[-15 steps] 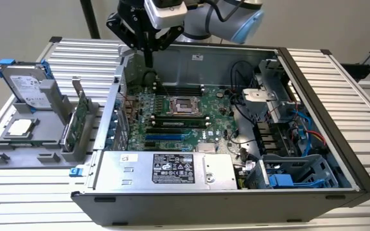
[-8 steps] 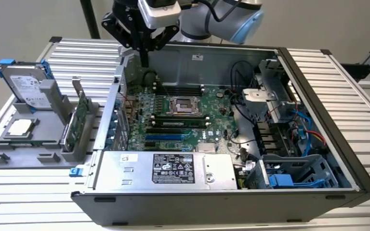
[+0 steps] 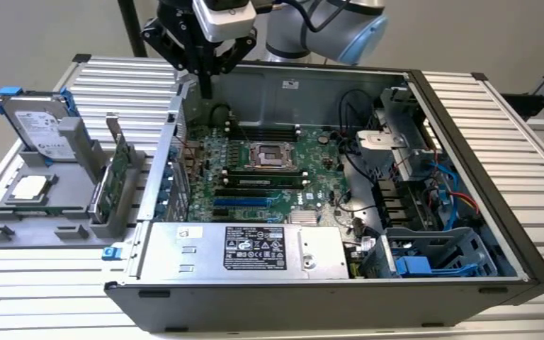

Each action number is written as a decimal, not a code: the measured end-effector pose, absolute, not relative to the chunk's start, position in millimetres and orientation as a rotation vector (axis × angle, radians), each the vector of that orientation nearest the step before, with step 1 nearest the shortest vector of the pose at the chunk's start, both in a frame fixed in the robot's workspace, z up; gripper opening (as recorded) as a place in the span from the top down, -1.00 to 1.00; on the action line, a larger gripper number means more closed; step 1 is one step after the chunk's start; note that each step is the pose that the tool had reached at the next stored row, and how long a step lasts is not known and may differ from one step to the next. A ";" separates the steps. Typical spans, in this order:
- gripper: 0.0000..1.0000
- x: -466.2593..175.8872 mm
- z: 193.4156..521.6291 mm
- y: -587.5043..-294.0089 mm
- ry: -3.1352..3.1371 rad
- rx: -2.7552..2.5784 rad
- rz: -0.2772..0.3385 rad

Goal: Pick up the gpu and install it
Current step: 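Reach for the gpu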

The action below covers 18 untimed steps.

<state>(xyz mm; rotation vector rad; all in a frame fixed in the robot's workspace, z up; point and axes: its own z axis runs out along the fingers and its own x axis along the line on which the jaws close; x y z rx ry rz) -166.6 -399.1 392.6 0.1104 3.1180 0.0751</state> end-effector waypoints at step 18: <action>1.00 -185.4 392.6 -399.2 3.118 0.111 0.075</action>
